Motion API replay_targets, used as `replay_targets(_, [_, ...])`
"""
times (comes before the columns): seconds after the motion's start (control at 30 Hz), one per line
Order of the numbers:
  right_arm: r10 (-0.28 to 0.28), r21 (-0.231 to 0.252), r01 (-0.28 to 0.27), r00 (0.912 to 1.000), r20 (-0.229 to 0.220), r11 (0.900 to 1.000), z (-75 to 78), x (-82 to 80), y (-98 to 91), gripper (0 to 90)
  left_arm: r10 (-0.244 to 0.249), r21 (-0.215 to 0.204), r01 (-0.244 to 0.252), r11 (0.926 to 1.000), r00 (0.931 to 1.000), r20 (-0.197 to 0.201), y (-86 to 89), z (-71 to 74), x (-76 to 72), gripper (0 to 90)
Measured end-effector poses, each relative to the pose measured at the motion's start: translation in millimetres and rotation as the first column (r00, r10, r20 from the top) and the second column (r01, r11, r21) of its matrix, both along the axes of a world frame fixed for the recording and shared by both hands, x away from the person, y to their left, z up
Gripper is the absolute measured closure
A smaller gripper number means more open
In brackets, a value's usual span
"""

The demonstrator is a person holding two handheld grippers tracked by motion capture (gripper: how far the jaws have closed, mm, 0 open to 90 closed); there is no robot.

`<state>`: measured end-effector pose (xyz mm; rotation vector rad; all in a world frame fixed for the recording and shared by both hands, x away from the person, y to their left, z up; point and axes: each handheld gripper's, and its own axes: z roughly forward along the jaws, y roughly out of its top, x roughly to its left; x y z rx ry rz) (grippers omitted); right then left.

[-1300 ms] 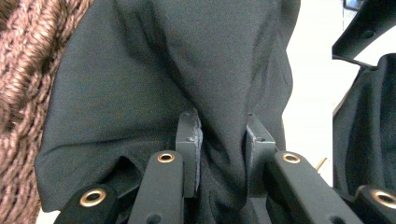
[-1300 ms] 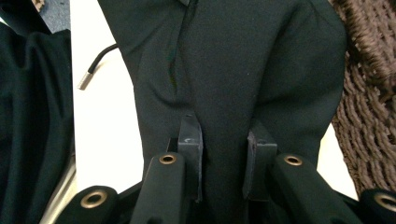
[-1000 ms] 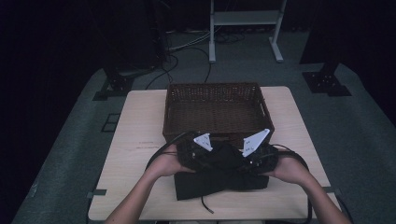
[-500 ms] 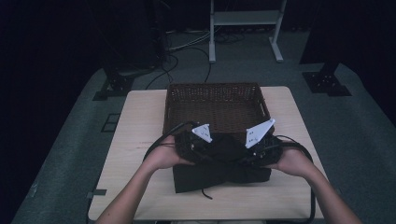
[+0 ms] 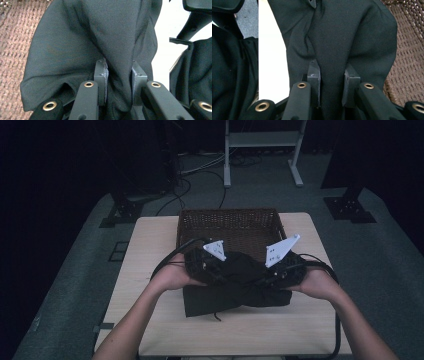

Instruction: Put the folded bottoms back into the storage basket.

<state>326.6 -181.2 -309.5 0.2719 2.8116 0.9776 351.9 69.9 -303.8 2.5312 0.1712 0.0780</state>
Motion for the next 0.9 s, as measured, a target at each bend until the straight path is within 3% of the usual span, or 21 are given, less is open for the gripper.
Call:
replay_targets(0.6, [0.002, 0.027, -0.003, 0.9995, 0.032, 0.9996, 44.9, 16.2, -0.5, 72.2, 0.0, 0.011, 0.0, 0.9999, 0.9997, 0.023, 0.4, 46.5, 16.7, 72.6])
replay_targets(0.9, [-0.011, 0.037, 0.009, 0.9989, 0.045, 0.9993, 60.4, 21.4, -3.8, 72.2, -0.006, 0.019, 0.005, 0.9998, 0.9987, 0.052, -3.7, 66.3, 24.8, 72.6])
